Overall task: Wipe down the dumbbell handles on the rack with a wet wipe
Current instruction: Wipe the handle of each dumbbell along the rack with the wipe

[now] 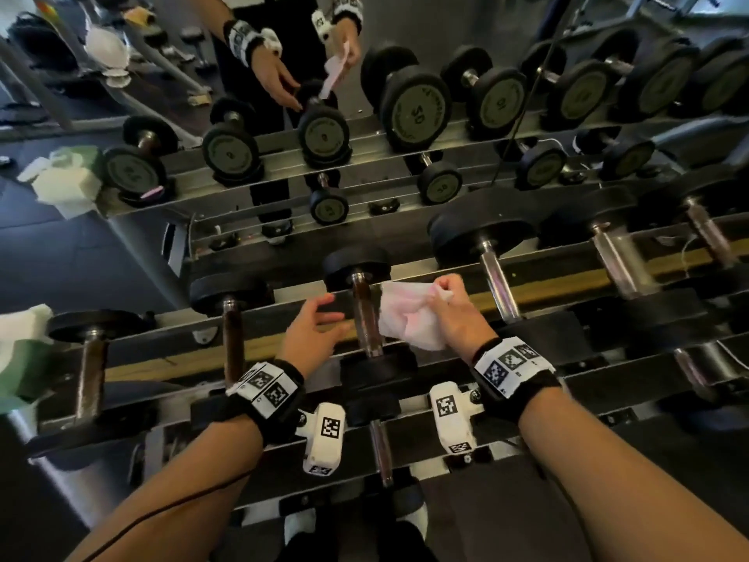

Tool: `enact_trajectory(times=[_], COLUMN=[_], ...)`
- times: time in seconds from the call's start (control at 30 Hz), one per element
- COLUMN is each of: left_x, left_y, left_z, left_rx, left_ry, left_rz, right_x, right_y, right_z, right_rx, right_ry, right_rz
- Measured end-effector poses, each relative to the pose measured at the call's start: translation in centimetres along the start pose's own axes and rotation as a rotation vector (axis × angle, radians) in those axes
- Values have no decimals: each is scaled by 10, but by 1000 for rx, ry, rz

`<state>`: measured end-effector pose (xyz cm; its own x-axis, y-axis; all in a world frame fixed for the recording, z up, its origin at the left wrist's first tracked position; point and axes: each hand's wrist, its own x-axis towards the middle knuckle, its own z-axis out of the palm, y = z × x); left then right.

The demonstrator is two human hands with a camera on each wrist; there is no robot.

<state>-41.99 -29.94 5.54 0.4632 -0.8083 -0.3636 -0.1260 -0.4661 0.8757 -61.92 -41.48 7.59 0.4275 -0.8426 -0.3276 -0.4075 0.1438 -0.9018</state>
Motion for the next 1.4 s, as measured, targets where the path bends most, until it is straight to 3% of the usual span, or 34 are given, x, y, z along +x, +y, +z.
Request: enact_trajectory(times=[0.07,0.2,0.33,0.47,0.67,0.8,0.87,1.03,1.23,1.33,1.4], left_x=[-9,-24,-30,-34,-34,-28,-25,-20,-14,-14,-13], left_y=[-9,-29,-49,-60,-61,-61,-59,-57,-57,-58,-58], left_z=[6,15,21,21,22,16,13,10,8,8,8], left_rx=[-33,-40,-69,-29,-98,-78,-52,-59,-55,-40,-31], left_ry=[-8,1,-9,-66,-78,-130,-179,-233,-249,-249,-243], left_rz=[-32,-64,-53,-49,-68,-107,-109,-125,-171,-169,-166], right_x=[10,38,56,69,53,37,36,69,55,29,16], right_y=[2,12,25,32,42,49,48,33,25,42,54], right_z=[-11,9,46,67,74,60,51,36,67,61,54], right_rx=[34,-335,-151,-177,194,110,-70,-160,-37,137,15], right_ry=[41,15,-13,-112,-262,-305,-376,-197,-285,-274,-292], right_rz=[-8,-149,-56,-12,227,220,186,7,74,242,181])
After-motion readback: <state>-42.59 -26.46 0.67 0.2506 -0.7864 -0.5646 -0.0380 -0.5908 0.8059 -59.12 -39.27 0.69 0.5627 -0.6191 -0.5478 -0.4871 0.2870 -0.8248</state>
